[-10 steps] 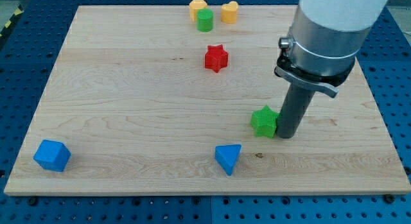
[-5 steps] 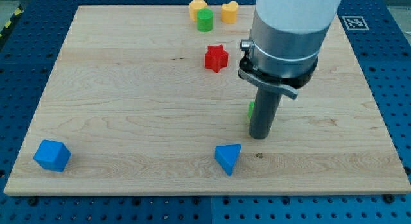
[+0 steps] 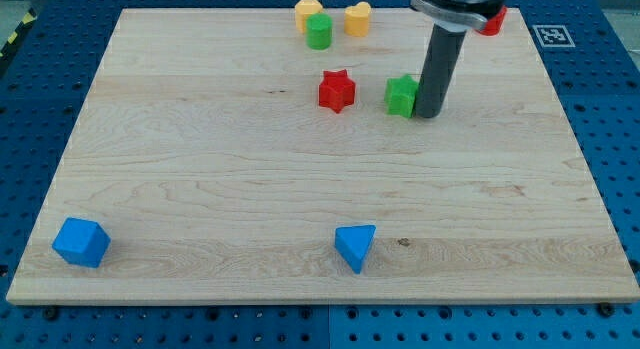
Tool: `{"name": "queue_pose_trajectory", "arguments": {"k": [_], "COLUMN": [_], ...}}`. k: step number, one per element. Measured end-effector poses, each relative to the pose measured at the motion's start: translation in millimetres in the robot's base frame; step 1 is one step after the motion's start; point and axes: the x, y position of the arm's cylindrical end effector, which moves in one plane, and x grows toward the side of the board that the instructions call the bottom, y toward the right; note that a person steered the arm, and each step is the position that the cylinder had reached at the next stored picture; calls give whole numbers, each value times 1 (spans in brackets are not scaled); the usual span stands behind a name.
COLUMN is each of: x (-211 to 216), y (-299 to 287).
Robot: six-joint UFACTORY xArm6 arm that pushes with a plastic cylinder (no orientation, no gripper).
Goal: Place the green star to the bottom of yellow heart
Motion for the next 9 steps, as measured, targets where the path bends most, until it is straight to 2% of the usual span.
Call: {"name": "queue_pose_trajectory", "arguments": {"k": [1,3,5,6,8,9], "x": [-6,19,-49,-62,-38,-47], "y": [-15,-27,-45,-59,-65,-86]}}
